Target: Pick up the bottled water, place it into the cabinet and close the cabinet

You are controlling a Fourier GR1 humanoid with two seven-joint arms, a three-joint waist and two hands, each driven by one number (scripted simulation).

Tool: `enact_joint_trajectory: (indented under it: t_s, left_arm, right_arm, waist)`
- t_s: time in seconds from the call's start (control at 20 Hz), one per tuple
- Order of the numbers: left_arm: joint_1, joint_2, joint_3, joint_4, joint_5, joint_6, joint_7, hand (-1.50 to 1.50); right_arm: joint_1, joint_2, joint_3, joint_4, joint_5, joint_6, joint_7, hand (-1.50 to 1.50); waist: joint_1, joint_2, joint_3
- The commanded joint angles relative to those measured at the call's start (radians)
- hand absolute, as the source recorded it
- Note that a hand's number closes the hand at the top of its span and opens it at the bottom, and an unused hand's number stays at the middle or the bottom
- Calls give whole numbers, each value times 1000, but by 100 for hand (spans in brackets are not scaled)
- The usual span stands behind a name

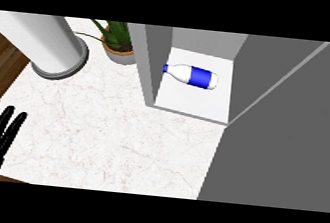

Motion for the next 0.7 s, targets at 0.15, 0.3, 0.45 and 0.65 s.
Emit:
enact_joint_trajectory:
  t_s: [0.15,0.3,0.45,0.65]
  left_arm:
    - [14,47,35,-7,15,-60,3,-150]
    - [9,63,51,-11,47,-72,22,-150]
    - [-6,63,39,-1,39,-80,29,-150]
    - [-5,78,51,7,41,-96,30,-150]
  right_arm:
    - [-131,38,149,-25,-4,47,124,150]
    - [-156,34,148,-22,-1,55,135,150]
    - [-231,-28,99,-28,28,107,156,-150]
    - [-287,-52,71,-39,18,127,158,150]
  waist:
    - [64,14,-3]
    - [65,11,-3]
    - [90,20,-9]
    - [107,14,-13]
